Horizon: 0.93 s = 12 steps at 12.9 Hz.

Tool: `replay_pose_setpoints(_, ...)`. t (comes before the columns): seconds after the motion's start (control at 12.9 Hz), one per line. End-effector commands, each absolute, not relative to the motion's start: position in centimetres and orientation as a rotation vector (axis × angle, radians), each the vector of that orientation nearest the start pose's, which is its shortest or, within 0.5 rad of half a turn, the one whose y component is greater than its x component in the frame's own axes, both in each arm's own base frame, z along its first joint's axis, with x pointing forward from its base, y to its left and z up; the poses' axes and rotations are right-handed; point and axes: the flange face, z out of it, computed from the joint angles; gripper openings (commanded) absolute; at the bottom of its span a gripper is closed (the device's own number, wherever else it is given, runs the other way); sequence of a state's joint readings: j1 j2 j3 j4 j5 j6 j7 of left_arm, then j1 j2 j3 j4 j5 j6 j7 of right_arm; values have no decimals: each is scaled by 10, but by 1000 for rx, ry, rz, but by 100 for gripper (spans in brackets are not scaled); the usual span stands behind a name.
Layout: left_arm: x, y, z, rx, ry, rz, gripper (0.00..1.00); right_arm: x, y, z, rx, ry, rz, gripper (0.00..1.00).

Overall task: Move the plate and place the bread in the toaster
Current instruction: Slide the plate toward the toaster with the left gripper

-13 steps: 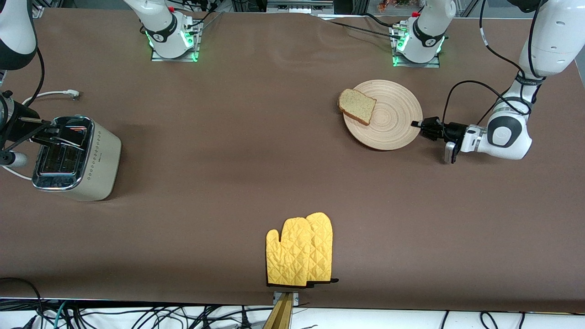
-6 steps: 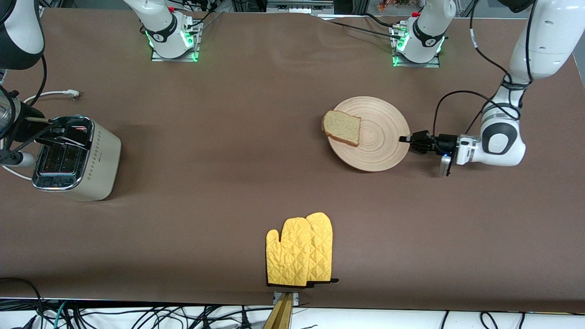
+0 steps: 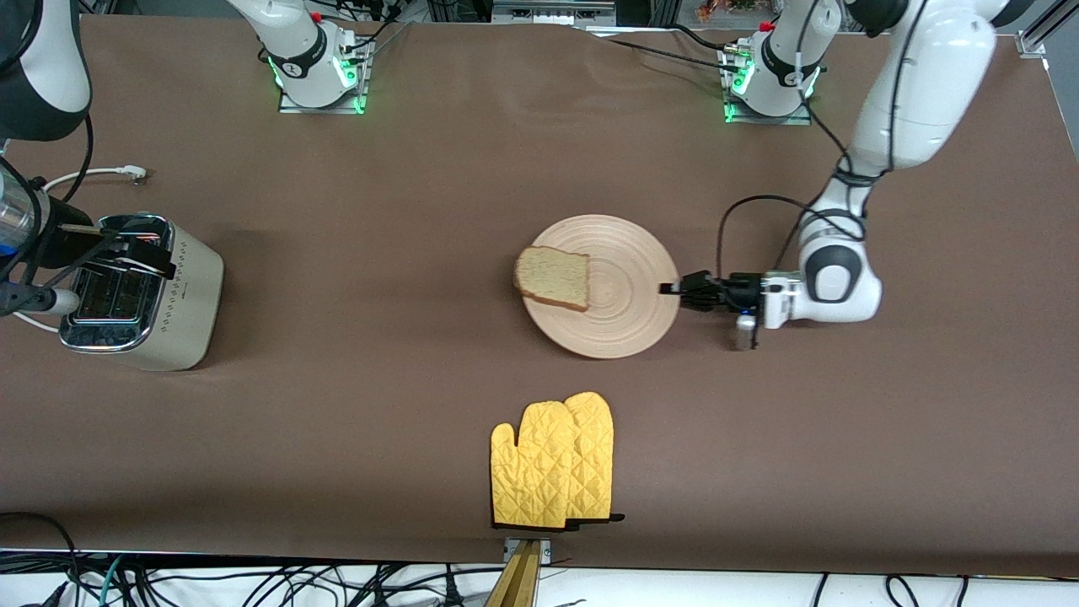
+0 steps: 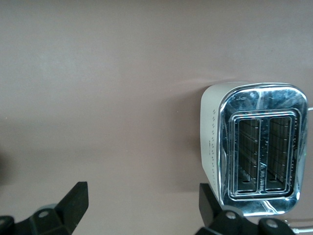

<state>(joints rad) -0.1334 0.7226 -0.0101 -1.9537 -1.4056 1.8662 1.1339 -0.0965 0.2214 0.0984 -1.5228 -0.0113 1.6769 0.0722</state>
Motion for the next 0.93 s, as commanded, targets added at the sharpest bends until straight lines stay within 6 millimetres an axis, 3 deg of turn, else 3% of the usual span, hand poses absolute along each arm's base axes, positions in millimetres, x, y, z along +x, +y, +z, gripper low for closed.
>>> replay_pose_setpoints(0.0,542,-198,103,1932,-186,-43,0,628,6,509,-3124,80,164,100)
replay_pose_setpoints(0.16,535,-212,94,1983,-177,-36,0,629,18,503,-3107,57,182,100)
replay_pose_setpoints(0.23,533,-214,93,1979,-161,-33,10,631,24,494,-3068,59,204,100)
replay_pose_setpoints(0.31,532,-213,89,1981,-158,-38,82,634,27,487,-3037,66,219,100)
replay_pose_setpoints(0.39,533,-210,89,1981,-170,-29,100,637,31,476,-3009,72,238,100)
replay_pose_setpoints(0.54,534,-202,104,1981,-171,-23,100,643,38,452,-2940,89,286,100)
replay_pose_setpoints(0.85,553,-144,157,2112,-294,-79,100,653,84,402,-2821,98,347,100)
